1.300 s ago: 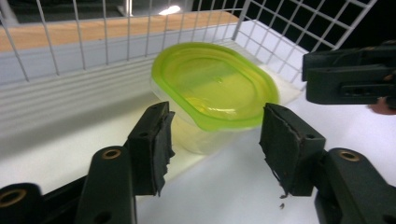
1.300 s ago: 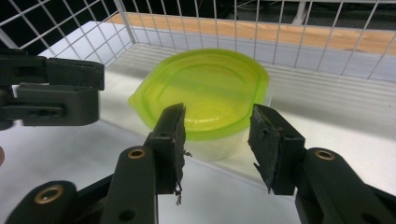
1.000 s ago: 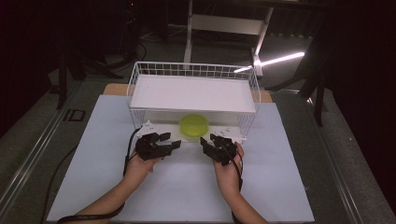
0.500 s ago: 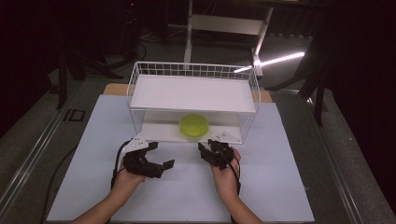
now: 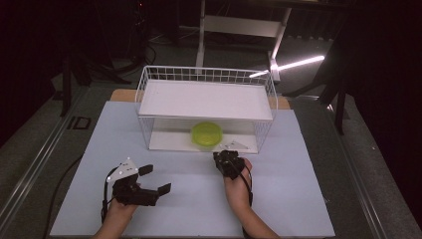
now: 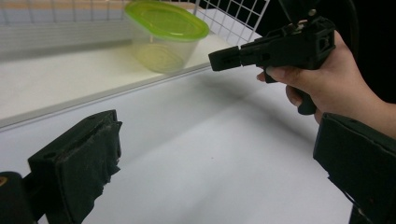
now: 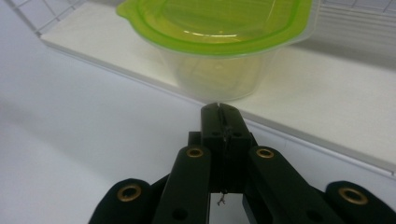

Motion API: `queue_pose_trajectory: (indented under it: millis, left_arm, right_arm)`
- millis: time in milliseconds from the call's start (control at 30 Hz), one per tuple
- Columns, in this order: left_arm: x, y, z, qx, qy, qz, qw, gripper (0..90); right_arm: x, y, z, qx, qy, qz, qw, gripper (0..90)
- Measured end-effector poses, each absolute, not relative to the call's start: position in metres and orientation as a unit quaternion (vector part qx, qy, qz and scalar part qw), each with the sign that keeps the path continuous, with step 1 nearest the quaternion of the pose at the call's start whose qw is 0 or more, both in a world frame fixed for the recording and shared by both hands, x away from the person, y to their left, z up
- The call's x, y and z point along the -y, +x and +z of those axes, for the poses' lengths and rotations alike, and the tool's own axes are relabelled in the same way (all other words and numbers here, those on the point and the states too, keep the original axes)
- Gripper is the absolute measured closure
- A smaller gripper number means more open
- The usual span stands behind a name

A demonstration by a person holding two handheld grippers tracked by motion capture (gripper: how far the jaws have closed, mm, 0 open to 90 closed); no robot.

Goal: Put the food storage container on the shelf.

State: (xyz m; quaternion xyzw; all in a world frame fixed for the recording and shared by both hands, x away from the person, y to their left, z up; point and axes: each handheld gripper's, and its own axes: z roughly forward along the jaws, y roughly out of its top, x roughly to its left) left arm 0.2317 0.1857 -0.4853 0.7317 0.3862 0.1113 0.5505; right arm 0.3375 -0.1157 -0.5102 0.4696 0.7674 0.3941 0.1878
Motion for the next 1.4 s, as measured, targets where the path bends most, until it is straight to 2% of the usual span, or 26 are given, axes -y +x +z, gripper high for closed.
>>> queue_pose_trajectory:
  millis: [133, 300, 1400]
  left_arm:
    - [-0.187, 0.230, -0.482, -0.368, 0.730, 0.122, 0.563, 1.8]
    - [-0.185, 0.230, -0.482, -0.363, 0.738, 0.159, 0.546, 1.8]
    - [-0.187, 0.230, -0.490, -0.375, 0.739, 0.155, 0.538, 1.9]
  right_arm:
    - [0.112, 0.342, -0.512, -0.767, 0.471, 0.397, 0.179, 89.9]
    - [0.103, 0.348, -0.515, -0.770, 0.470, 0.395, 0.175, 90.0]
    - [0.086, 0.386, -0.515, -0.747, 0.491, 0.417, 0.166, 89.8]
